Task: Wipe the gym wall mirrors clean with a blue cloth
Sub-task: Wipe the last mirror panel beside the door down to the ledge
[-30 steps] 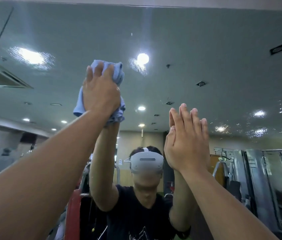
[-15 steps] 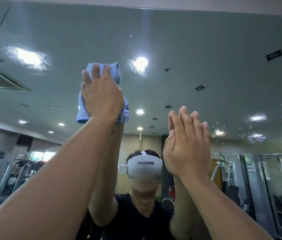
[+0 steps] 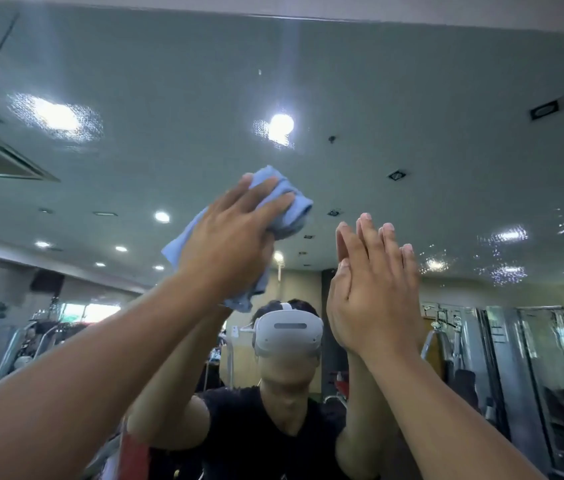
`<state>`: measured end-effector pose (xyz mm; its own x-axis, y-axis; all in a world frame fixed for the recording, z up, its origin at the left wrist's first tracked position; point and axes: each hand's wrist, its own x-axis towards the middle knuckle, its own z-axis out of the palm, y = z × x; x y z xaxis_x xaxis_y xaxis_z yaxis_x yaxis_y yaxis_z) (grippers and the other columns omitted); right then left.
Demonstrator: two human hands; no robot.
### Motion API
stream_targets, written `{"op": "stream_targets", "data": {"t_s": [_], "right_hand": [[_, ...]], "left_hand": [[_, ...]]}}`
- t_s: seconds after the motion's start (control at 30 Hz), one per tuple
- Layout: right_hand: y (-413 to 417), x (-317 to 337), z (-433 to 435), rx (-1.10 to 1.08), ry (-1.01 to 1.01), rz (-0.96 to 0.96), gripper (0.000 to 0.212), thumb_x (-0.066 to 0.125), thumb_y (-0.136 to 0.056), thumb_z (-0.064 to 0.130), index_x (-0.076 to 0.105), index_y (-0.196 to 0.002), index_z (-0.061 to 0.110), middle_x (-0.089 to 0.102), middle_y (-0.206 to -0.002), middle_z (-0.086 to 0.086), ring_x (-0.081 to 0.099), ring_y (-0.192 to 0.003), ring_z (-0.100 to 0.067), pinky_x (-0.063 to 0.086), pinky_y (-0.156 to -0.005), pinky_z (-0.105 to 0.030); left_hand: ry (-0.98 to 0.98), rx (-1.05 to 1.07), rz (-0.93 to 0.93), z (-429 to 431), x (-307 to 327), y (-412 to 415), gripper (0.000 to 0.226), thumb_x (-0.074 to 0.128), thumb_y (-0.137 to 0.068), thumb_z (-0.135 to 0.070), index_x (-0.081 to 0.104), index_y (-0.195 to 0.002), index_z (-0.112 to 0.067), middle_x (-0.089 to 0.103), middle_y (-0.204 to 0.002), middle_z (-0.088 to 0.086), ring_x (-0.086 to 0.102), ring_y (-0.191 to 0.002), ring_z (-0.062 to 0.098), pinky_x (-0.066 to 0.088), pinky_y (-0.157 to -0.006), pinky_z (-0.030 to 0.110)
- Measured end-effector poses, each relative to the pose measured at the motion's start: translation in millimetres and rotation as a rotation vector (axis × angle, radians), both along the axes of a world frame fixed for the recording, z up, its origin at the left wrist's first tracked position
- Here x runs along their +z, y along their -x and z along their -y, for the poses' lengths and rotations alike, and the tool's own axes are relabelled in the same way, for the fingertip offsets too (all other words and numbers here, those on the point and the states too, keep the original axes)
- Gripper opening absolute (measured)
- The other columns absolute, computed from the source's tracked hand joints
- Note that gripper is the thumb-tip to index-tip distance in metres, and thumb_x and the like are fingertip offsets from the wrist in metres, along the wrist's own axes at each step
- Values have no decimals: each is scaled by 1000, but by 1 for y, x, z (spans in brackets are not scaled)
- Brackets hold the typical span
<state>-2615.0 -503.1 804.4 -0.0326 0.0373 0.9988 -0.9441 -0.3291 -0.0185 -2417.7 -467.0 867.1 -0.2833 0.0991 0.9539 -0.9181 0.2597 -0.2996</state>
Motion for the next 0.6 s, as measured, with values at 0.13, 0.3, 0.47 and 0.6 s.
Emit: {"op": "stream_targets", "data": {"t_s": [0.13,0.3,0.47,0.6], "right_hand": [[-2,-1,2,-8,0,2,59,21,-101,32,33,-159,25,26,-169,-3,19,-157,-29,2,-125,-44],[-4,1,5,-48,2,11,59,27,-101,30,32,-159,24,26,-168,-4,21,-156,-30,4,-124,-47],[-1,-1,5,-52,-5,-14,58,27,-102,31,28,-160,26,23,-169,-2,18,-157,-29,2,-125,-46],[0,-1,4,-26,-1,-14,58,25,-102,32,33,-158,24,27,-168,-4,21,-156,-30,4,-124,-46]], "left_hand": [[22,-7,-178,-8,28,-39,61,35,-80,-18,57,-136,-23,49,-146,4,40,-136,30,36,-111,43],[37,34,-402,-4,83,-11,30,44,-75,-8,55,-100,-20,54,-123,8,46,-116,34,40,-93,44],[-10,40,-325,3,91,51,42,46,-79,-5,57,-115,-24,50,-130,0,40,-127,29,39,-90,41],[-70,-14,-153,-1,46,54,51,47,-86,-10,55,-134,-27,44,-150,-4,31,-142,24,35,-104,42]]}}
